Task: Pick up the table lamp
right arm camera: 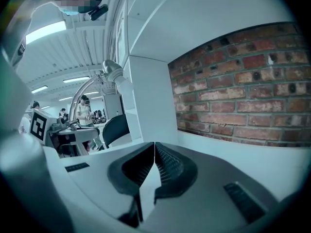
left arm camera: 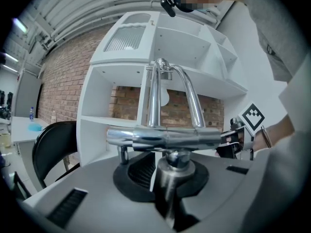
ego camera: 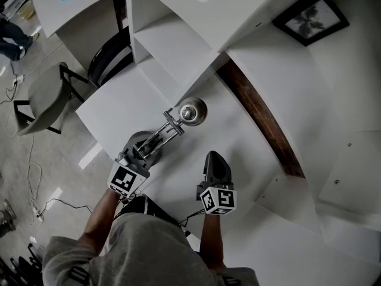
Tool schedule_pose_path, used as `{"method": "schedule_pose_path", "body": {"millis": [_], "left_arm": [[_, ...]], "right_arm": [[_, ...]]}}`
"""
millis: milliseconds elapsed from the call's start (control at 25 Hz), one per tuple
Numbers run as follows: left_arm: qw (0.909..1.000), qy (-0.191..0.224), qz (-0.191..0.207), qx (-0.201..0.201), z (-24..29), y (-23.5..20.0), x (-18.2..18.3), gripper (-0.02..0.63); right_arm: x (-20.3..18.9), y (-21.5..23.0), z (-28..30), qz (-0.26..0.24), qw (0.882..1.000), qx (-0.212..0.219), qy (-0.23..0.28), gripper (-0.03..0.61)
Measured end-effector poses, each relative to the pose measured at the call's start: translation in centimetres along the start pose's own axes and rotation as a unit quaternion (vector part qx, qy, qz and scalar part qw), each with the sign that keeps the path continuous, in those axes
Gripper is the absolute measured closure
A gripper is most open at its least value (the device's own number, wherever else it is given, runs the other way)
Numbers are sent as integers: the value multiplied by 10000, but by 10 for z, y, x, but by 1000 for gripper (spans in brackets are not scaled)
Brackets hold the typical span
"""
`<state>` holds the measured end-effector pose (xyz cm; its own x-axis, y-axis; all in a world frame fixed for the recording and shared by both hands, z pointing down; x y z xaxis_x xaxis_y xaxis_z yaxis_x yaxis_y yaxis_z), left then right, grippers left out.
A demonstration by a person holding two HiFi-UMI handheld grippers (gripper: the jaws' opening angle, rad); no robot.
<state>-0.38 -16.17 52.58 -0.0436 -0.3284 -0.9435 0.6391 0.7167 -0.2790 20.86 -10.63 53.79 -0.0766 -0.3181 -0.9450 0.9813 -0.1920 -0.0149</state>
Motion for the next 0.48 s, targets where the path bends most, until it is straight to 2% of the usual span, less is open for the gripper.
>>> {"method": "schedule_pose_path", "body": {"millis": [160,480], "left_arm": [[9999,84,-66,115,-15,1,9,568],[9993,239,152,261,-42,8,36,568]], "right_arm": [[8,-9,-7,-30,9999,50,111,555],[28,-27,-16,-141,9985,228,468,555]]}}
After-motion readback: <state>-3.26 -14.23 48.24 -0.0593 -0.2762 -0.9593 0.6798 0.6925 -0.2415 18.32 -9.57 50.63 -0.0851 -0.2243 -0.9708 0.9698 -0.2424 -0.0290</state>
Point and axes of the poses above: the fingertips, and each gripper's own axes: z forward along the fingers, y to its right, x out of its top, the point moved 4 cm from there along -z, backward along the fingers, and after that the axes turned 10 degrees about -z, right-handed, at the moved point
